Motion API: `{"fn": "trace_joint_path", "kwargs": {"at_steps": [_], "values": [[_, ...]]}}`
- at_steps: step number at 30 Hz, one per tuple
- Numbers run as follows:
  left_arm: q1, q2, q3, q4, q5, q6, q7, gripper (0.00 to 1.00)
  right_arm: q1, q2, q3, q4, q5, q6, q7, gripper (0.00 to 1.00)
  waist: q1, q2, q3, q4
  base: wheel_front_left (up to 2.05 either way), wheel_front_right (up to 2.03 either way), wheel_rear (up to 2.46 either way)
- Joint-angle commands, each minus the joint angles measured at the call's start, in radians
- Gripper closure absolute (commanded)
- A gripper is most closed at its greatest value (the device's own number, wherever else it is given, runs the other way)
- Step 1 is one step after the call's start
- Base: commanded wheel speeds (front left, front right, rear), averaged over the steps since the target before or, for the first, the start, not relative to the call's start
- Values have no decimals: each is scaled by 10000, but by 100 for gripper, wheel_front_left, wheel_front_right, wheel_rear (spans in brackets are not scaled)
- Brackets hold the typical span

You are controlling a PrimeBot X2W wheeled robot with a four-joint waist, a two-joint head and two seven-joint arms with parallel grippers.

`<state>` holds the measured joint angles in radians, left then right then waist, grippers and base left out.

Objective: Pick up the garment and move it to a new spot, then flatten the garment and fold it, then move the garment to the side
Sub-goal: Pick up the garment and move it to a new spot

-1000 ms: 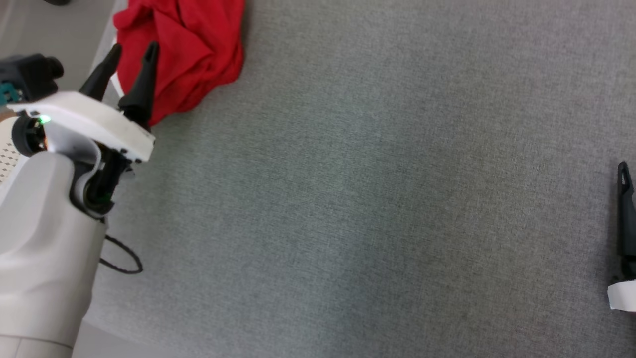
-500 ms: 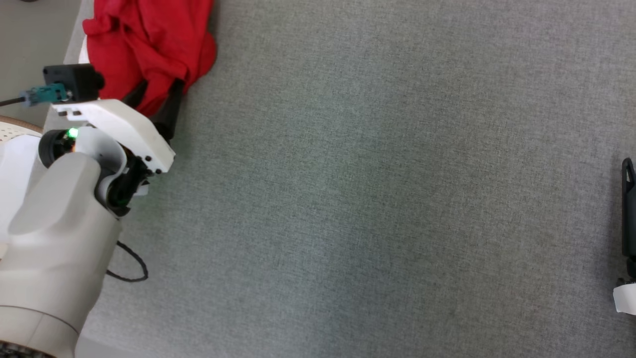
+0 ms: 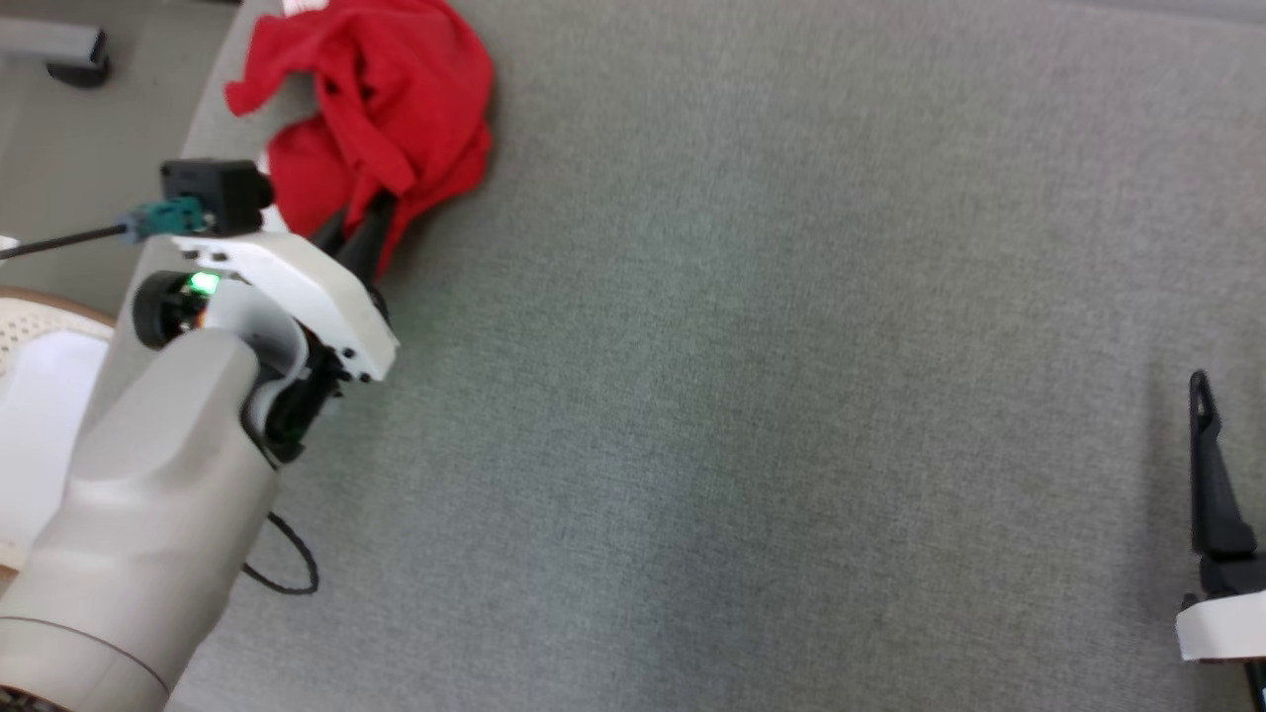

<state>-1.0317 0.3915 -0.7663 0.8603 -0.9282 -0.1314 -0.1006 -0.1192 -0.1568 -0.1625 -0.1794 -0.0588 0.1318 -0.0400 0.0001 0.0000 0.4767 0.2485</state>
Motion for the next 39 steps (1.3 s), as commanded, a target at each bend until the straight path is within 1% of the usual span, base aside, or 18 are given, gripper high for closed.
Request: {"fn": "trace_joint_path", "kwargs": {"at_steps": [1, 9, 14, 17, 21, 25, 27, 29, 32, 36, 39], "values": [[172, 57, -159, -214, -54, 14, -155, 100, 161, 76, -1, 222, 147, -22, -169, 0, -1, 0, -637, -86, 0, 0, 0], [398, 259, -1390, -1781, -167, 14, -150, 100, 590, 597, 121, 1549, 370, -22, -1009, 0, -1, 0, -2181, -429, 0, 0, 0], [689, 391, -1772, -3117, -282, 14, 187, 100, 729, 872, 128, 2287, 613, -22, -1533, 0, -1, 0, -2960, -819, 0, 0, 0], [908, 504, -1859, -4211, -521, 62, 555, 100, 905, 966, 72, 2652, 718, -22, -1735, 0, -1, 0, -3351, -1039, 0, 0, 0], [1432, 631, -1932, -5993, -939, 365, 1122, 100, 1147, 1025, -12, 3009, 806, -22, -1932, 0, -1, 0, -3754, -1318, 0, 0, 0], [2030, 759, -1995, -8024, -1585, 737, 1700, 100, 1353, 1051, 16, 3270, 875, -22, -2080, 0, -1, 0, -4038, -1610, 0, 0, 0], [2366, 778, -2050, -9000, -2063, 897, 1988, 100, 1420, 1054, 56, 3363, 977, -22, -2104, 0, -1, 0, -4111, -1774, 0, 0, 0], [2656, 882, -2191, -9965, -2312, 1032, 2255, 100, 1426, 1053, 125, 3440, 1077, -22, -2163, 0, -1, 0, -4150, -1964, 0, 0, 0], [3188, 933, -2422, -11118, -2816, 1266, 2601, 100, 1404, 1053, 216, 3533, 1198, -22, -2174, 0, -1, 0, -4191, -2277, 0, 0, 0], [3890, 870, -2584, -12021, -3652, 1686, 2853, 100, 1324, 1052, 310, 3527, 1260, -22, -2226, 0, -1, 0, -4118, -2701, 0, 0, 0], [4091, 1004, -2514, -11795, -3842, 1911, 2845, 100, 1243, 1053, 338, 3523, 1303, -22, -2242, 0, -1, 0, -3964, -3004, 0, 0, 0]]}}
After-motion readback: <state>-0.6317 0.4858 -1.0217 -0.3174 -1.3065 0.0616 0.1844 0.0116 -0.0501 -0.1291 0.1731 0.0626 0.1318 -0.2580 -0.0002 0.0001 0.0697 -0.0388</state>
